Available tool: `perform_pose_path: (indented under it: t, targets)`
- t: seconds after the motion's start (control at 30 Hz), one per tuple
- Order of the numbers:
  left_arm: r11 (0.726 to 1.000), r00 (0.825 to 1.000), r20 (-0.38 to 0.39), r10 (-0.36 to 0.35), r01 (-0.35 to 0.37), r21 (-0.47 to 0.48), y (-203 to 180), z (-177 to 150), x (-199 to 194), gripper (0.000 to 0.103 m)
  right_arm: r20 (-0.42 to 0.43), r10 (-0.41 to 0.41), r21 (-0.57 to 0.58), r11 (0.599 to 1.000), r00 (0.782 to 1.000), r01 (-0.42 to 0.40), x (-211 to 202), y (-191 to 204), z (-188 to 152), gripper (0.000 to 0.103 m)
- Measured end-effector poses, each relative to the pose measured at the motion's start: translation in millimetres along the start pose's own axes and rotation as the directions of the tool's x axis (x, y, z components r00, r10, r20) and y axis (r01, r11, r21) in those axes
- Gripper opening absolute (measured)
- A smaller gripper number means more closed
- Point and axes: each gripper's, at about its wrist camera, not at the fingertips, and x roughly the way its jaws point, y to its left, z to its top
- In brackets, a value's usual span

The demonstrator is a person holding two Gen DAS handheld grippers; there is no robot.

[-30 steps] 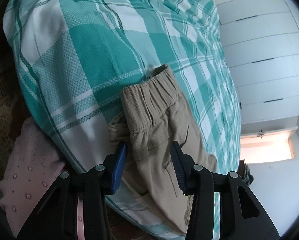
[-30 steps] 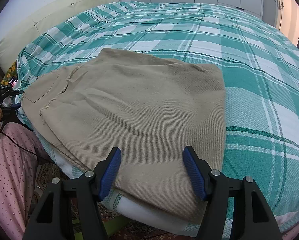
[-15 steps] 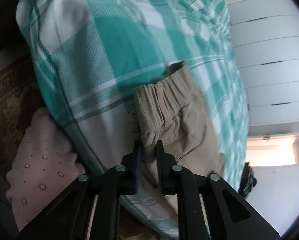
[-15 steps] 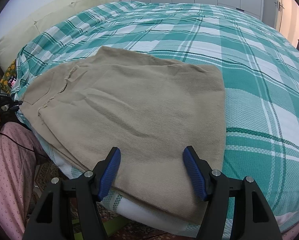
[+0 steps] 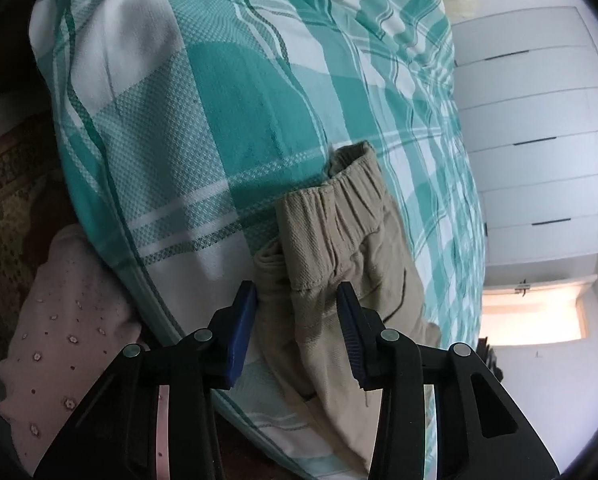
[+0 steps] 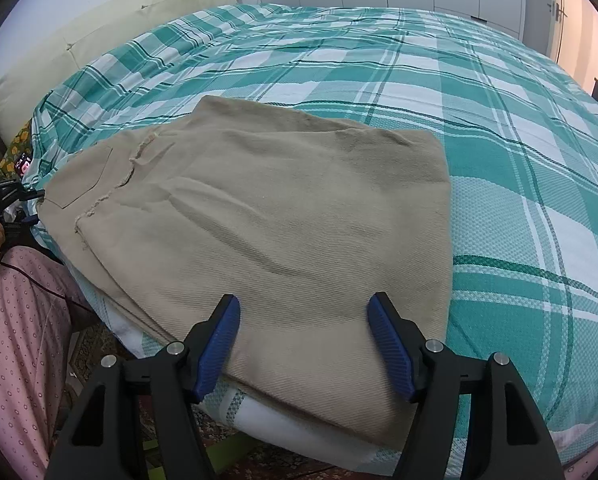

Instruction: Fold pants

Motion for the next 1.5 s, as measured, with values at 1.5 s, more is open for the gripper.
perform_pose_path:
  t: [1.5]
  targets:
    - [0.989, 0.988, 0.063, -0.138, 0.134, 0.056, 3, 0, 0, 0.016, -0.312, 0.510, 0.422, 0.831, 0.802, -0.364, 220, 127, 209, 0.042]
